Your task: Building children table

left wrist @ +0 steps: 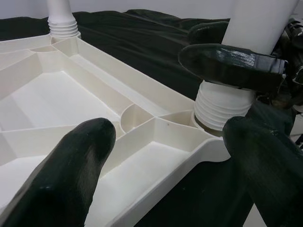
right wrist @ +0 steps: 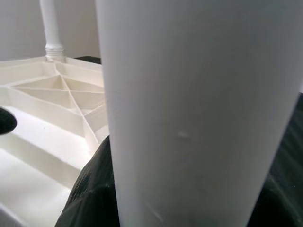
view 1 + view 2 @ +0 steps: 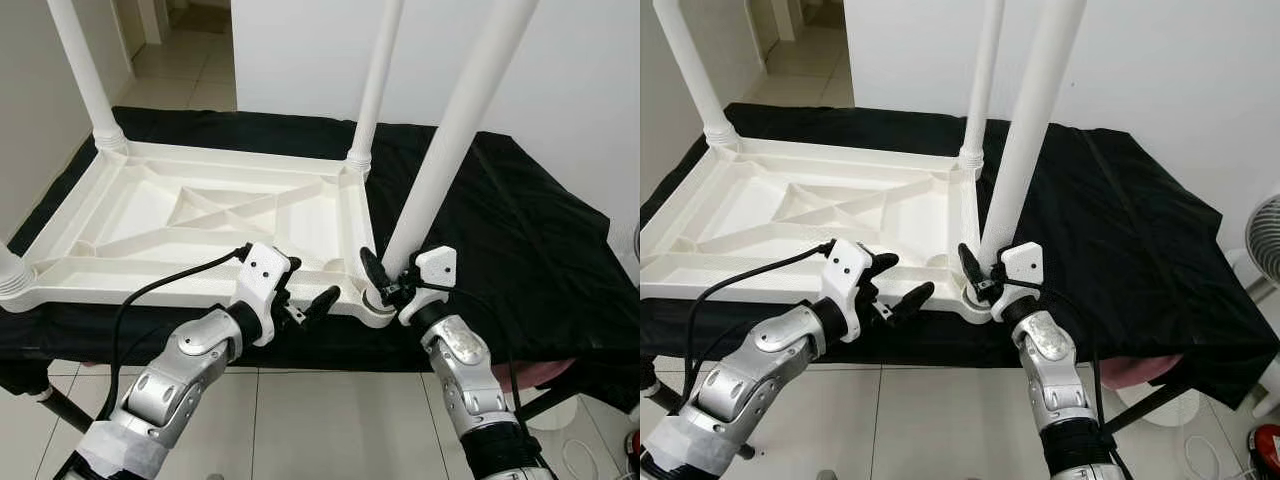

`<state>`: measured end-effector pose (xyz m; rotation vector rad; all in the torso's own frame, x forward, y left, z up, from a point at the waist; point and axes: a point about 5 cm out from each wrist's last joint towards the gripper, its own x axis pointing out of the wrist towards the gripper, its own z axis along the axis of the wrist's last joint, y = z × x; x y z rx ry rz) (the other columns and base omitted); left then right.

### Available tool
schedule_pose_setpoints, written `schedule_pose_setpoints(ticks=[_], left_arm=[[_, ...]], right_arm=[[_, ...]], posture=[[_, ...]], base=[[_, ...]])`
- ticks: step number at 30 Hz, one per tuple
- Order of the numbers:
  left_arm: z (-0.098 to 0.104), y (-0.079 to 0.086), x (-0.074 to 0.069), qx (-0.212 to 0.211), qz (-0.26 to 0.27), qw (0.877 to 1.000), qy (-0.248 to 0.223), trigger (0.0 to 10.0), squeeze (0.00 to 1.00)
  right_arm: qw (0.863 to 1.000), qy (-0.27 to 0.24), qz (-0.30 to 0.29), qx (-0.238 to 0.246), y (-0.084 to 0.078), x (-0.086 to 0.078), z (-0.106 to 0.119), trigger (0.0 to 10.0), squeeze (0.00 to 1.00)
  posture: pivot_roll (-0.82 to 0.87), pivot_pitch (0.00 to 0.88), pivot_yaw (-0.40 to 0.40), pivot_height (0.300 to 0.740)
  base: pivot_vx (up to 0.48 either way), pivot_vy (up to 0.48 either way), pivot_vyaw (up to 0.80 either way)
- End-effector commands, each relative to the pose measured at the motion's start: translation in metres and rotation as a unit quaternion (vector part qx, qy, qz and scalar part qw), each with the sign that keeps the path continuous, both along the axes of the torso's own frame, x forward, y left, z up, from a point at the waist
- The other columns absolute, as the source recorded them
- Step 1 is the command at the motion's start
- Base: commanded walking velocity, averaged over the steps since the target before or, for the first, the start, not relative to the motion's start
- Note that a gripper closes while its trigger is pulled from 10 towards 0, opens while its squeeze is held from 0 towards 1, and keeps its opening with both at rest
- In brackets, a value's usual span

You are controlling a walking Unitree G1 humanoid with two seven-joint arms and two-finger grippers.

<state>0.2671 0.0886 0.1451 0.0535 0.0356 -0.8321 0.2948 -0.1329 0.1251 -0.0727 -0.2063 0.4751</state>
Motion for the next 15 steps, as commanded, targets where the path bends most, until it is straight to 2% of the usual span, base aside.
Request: schedule_pose_setpoints(ticks=[1, 8, 15], left_arm=[[0.0037, -0.0097, -0.0099, -0.003, -0.114, 0.993, 0.003, 10.0, 0.0], [0.0041, -0.0093, -0.0098, 0.001, -0.117, 0.993, 0.004, 10.0, 0.0], [0.0053, -0.0084, -0.0104, 0.007, -0.122, 0.993, 0.001, 10.0, 0.0]], right_arm=[[0.999, 0.035, 0.016, -0.024, -0.0009, -0.0065, -0.0172, 10.0, 0.0], [0.996, 0.025, 0.065, -0.055, 0.0051, -0.0105, -0.0194, 10.0, 0.0], [0.996, 0.04, 0.076, -0.036, 0.0069, -0.0094, -0.0224, 10.0, 0.0]], posture=[[-0.02, 0.0, -0.035, 0.74], [-0.02, 0.0, -0.022, 0.74], [-0.02, 0.0, -0.022, 0.74]], base=[[0.0, 0.0, 0.0], [0.0, 0.0, 0.0], [0.0, 0.0, 0.0]])
